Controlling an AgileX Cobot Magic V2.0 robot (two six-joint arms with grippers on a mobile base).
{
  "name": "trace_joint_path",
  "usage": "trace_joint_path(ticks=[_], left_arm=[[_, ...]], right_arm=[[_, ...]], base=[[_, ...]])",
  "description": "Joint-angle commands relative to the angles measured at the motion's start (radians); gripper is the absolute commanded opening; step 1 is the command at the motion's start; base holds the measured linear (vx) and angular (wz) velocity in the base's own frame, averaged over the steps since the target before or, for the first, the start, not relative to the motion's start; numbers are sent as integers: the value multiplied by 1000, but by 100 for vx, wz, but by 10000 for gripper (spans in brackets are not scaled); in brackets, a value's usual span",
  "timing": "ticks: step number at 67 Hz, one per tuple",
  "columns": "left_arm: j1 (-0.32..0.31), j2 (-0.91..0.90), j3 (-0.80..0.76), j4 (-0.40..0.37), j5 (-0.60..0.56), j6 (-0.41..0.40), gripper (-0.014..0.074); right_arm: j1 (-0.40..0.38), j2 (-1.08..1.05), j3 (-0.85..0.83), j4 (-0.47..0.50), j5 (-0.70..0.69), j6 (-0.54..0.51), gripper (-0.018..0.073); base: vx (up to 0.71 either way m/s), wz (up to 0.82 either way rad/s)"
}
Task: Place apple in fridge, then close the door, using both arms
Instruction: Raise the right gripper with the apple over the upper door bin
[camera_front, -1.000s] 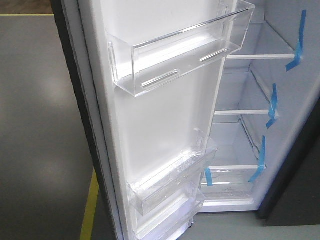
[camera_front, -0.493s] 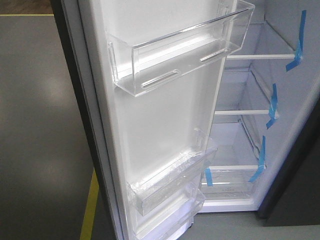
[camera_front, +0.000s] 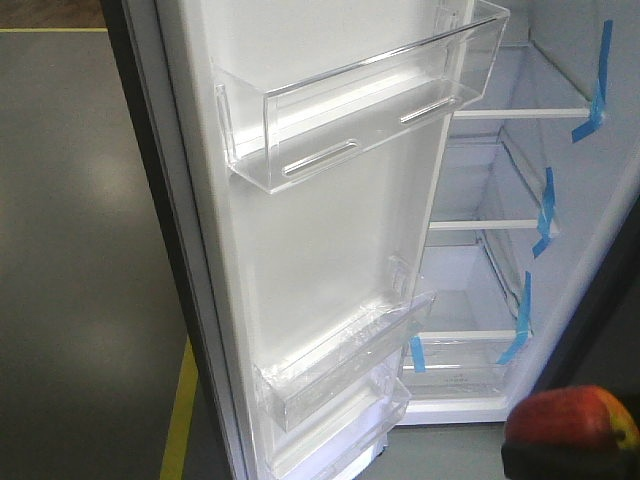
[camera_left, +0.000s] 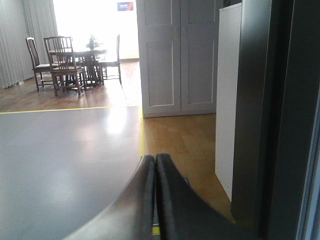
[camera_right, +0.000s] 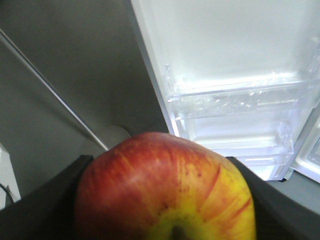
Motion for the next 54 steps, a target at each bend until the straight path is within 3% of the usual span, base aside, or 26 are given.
trace_joint_path(ticks=[1,24,54], left_arm=[[-5,-14,-16,-8,-75,-1,-6],[-5,-14,-16,-8,-75,-1,-6],[-5,-14,-16,-8,-75,-1,-6]], right_arm=[[-1,83,-131,27,-58,-2,124],[-1,435,-572,26,-42,-5,137],[-1,812,-1121,166,-10,-13,152]], base=[[0,0],[0,0],[0,0]])
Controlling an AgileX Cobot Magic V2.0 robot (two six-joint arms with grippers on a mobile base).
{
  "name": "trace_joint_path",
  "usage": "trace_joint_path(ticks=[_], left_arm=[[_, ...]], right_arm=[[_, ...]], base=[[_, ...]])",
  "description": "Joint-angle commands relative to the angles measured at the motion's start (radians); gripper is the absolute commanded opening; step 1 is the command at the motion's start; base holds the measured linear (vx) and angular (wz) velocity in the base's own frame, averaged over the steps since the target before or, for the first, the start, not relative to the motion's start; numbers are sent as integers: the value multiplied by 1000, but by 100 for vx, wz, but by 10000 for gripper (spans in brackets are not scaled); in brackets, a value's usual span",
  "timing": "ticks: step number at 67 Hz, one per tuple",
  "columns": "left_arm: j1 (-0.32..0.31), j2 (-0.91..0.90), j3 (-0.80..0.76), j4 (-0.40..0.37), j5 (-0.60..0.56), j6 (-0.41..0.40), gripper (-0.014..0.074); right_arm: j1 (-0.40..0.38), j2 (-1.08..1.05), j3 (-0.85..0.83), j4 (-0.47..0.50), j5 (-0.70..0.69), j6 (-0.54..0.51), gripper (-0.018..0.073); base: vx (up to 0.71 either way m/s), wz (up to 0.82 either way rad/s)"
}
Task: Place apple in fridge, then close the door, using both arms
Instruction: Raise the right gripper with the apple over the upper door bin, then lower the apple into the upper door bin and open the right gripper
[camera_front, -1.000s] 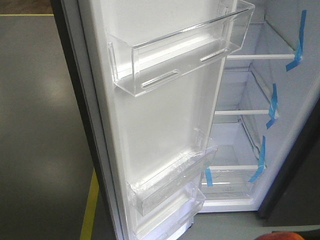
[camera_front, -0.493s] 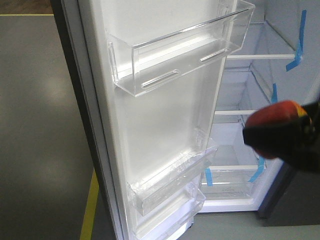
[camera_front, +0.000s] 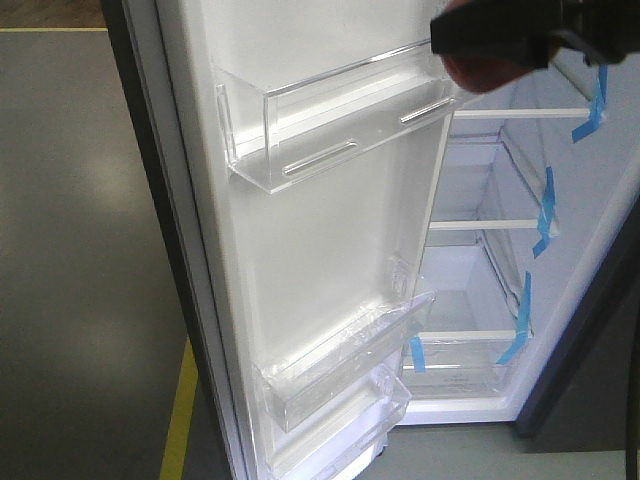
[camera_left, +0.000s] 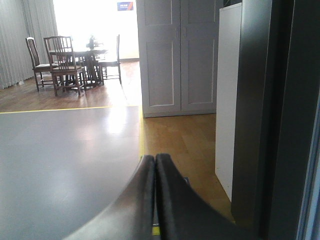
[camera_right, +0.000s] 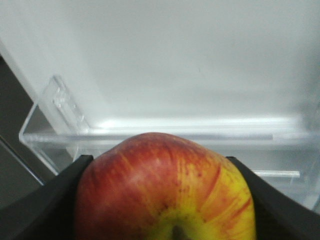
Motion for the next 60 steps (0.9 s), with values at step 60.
trace_joint_path(ticks=[60], left_arm=[[-5,-14,-16,-8,-75,-1,-6]], right_arm=[[103,323,-383,-183,-203,130,221]], base=[[0,0]])
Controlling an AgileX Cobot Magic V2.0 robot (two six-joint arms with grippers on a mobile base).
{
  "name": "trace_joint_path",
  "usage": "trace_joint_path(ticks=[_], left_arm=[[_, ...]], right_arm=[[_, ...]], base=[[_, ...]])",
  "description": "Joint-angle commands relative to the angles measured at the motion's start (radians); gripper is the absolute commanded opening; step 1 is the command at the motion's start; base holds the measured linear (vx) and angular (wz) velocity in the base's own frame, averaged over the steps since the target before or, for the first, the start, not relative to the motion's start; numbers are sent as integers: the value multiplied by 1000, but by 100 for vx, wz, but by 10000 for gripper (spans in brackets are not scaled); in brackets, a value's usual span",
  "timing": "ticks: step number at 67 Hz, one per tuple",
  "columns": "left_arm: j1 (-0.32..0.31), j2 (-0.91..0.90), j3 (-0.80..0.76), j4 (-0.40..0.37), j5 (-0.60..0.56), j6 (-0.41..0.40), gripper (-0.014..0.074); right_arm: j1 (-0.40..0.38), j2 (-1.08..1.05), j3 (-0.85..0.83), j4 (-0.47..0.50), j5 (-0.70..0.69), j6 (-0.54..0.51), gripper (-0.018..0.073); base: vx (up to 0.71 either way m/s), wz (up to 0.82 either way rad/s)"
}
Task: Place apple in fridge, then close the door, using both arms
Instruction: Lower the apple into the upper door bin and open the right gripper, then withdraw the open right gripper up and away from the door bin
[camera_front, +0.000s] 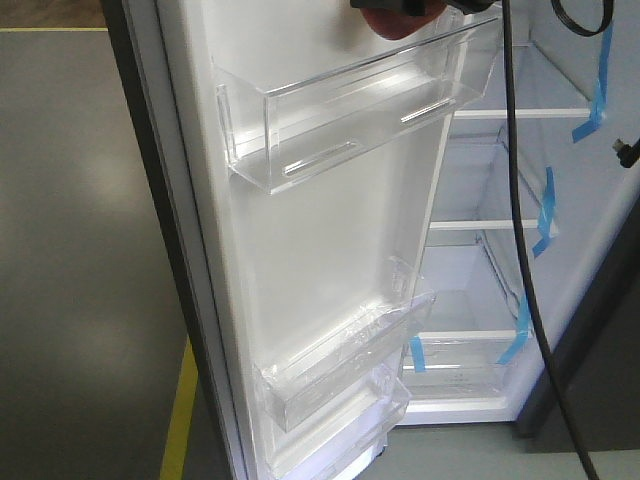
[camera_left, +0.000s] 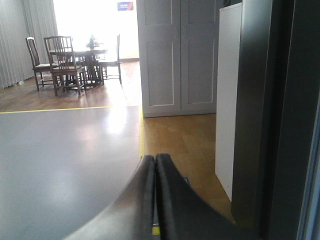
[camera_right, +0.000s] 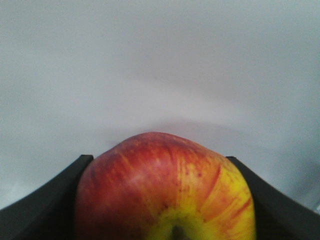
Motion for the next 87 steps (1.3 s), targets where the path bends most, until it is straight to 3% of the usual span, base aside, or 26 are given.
trace_joint_path(ticks=[1,37,51,75,87], left_arm=[[-5,-14,-16,-8,-75,-1,-6],[-5,-14,-16,-8,-75,-1,-6],[-5,-14,-16,-8,-75,-1,-6],[-5,-14,-16,-8,-75,-1,-6],[-5,-14,-16,-8,-75,-1,-6]], right_arm=[[-3,-41,-33,-21,-81,36,225],[-5,-37,-32,-37,-23,38,500],[-5,-37,-32,-70,-23,90,601],[-5,-110,-23,-73,72,127,573],[-4,-245,150,-60,11,100,556]], base=[[0,0],[0,0],[0,0],[0,0],[0,0]])
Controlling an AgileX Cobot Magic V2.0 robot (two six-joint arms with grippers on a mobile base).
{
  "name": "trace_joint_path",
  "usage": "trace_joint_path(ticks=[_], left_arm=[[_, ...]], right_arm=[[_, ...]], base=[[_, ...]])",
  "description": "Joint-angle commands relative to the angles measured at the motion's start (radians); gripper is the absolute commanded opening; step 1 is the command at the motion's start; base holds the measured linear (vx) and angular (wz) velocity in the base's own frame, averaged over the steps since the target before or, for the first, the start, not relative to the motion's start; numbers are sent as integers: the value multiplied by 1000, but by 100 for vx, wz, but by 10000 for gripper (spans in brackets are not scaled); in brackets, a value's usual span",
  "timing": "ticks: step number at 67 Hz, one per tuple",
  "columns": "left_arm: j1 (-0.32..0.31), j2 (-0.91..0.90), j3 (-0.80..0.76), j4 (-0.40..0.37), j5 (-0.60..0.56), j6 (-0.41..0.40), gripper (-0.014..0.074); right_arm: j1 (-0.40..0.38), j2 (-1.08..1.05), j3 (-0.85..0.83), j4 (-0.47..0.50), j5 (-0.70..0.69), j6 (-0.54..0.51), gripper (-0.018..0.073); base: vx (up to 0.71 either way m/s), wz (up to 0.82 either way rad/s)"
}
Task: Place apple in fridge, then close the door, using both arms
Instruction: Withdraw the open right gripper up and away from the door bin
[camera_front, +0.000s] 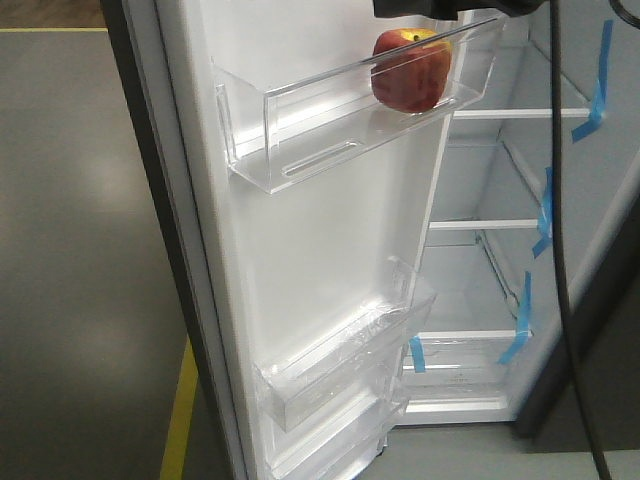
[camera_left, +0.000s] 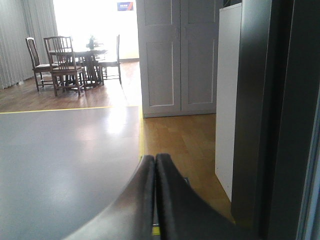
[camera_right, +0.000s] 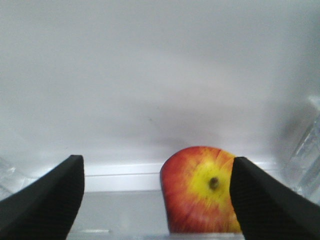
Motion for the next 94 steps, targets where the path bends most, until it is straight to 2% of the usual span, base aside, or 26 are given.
trace_joint_path(ticks=[1,15,22,42,61,82,94], left_arm=[[-5,-14,-16,-8,-75,-1,-6],[-5,-14,-16,-8,-75,-1,-6],[-5,-14,-16,-8,-75,-1,-6],[-5,-14,-16,-8,-75,-1,-6],[-5,-14,-16,-8,-75,-1,-6],[-5,-14,-16,-8,-75,-1,-6],[-5,-14,-16,-8,-75,-1,-6]], right_arm=[[-4,-123,90,35,-99,-27,556],[-4,-345,420,155,-197,-152,556],[-4,-463,563,176,-234,-179,556],[-4,-745,933,186,-238,-172,556],[-4,-1022,1253,195,-186,-133,556],[-4,-1266,1471,214,-71,-87,556],[-5,-1355,1494,235,-38,-78,556]], base=[[0,0],[0,0],[0,0],[0,0],[0,0],[0,0],[0,0]])
